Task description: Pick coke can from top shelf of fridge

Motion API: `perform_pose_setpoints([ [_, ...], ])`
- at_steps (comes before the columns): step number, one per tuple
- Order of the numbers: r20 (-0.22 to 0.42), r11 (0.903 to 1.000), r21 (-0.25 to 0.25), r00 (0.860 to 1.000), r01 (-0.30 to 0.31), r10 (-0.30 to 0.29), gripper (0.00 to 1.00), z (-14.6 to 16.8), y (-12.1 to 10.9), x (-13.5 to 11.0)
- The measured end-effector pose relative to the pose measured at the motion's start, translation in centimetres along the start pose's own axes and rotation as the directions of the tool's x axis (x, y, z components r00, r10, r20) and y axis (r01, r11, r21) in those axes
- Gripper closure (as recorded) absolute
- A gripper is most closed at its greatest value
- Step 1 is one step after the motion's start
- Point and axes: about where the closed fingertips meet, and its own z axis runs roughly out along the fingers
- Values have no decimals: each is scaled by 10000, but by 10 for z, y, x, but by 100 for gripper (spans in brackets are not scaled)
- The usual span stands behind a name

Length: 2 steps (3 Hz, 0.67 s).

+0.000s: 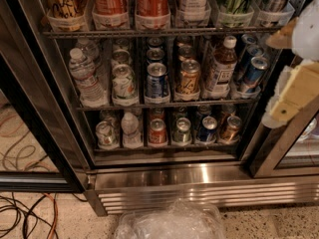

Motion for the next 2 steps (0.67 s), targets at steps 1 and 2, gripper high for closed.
perform_pose_setpoints([
  [1,1692,9970,495,9843,-603,511,0,-18,-3,-44],
  [2,3063,9957,396,9495,-840,679,0,-35,3,-75],
])
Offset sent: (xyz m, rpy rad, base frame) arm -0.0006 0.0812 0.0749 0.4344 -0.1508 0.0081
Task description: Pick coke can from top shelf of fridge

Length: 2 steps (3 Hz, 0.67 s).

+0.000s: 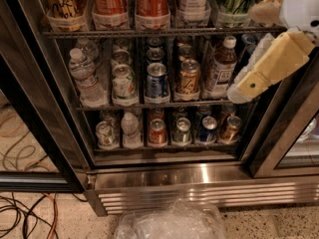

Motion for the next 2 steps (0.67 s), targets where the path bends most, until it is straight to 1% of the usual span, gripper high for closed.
perform_pose_setpoints([
  [1,1,10000,0,10000,0,0,0,0,0,0],
  [2,905,10000,-70,9959,3,3,0,14,12,-26],
])
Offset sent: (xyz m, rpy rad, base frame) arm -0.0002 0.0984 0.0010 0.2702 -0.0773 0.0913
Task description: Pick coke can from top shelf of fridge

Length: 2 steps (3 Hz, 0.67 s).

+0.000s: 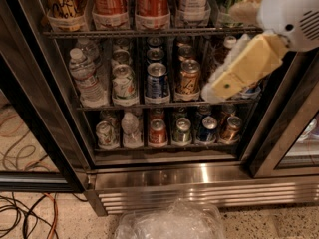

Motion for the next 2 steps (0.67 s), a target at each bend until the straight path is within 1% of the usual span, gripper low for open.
perform_pose_setpoints([
  [1,1413,9996,-122,9896,-252,267,0,25,16,-45],
  [2,2612,9983,-179,9635,-562,589,0,46,24,-84],
])
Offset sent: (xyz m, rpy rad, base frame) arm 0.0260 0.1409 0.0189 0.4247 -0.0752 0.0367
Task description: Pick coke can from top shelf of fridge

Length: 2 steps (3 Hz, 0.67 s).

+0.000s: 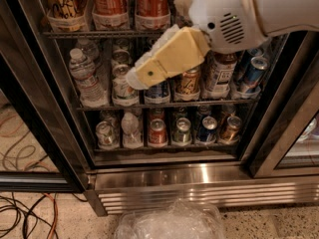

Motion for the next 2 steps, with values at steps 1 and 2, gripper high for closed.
perform_pose_setpoints([
  [1,974,9991,-414,9952,-56,96,0,27,10,-30],
  [2,975,9991,-414,9952,-56,96,0,27,10,-30],
])
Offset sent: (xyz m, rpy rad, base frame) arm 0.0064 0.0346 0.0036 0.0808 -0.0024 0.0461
